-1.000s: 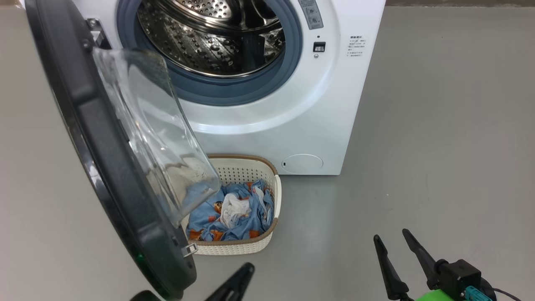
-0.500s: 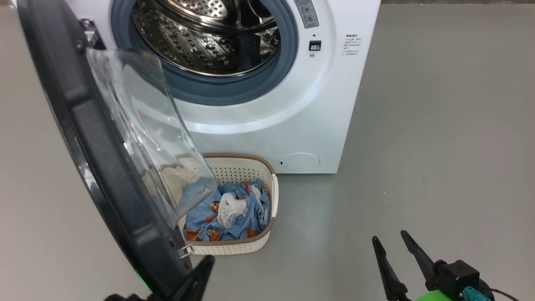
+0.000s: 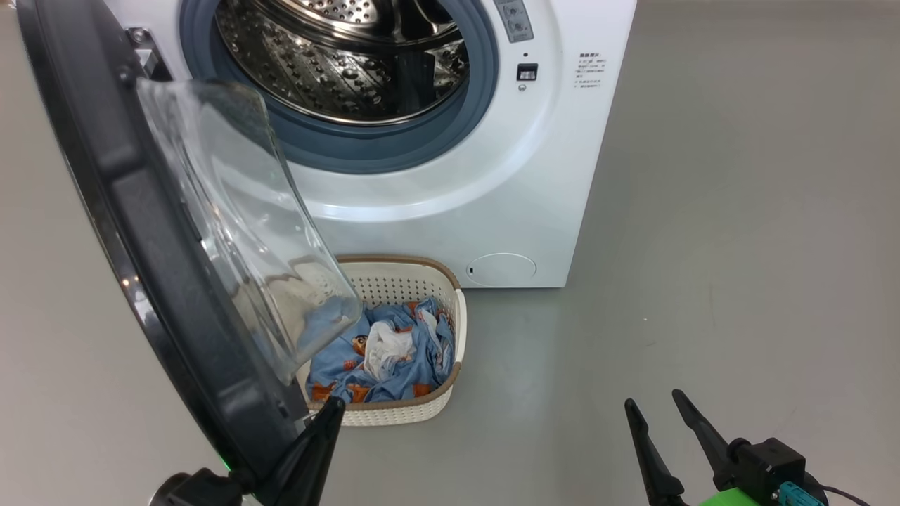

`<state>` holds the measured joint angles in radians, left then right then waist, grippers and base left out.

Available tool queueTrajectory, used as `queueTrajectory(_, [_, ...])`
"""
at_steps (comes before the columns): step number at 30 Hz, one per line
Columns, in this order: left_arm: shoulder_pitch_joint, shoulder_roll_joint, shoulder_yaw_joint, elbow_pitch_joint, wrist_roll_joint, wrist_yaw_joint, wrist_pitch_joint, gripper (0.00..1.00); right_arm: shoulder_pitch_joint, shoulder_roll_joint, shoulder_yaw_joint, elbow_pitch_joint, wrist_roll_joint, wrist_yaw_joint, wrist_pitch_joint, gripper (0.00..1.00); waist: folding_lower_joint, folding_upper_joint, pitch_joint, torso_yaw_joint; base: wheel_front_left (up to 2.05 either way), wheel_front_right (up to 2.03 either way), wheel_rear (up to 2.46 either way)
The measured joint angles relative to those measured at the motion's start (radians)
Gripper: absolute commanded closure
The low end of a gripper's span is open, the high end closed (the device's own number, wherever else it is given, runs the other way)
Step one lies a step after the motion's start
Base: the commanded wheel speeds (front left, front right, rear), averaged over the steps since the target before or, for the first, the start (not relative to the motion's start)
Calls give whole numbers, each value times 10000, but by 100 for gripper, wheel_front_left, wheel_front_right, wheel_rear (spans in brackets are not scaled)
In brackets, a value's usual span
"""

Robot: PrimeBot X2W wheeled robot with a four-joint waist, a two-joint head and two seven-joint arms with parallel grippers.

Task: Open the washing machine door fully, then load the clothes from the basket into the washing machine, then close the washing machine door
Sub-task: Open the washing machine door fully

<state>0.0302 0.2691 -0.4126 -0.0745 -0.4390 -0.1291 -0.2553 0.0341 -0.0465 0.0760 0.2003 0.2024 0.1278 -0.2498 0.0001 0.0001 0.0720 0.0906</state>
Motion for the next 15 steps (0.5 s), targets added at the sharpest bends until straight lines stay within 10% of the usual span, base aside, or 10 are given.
queueTrajectory(15, [105, -504, 765, 439, -46, -138, 0, 100, 0, 0, 29, 153, 297, 0, 0, 0, 0, 0, -112, 206, 0, 0, 0])
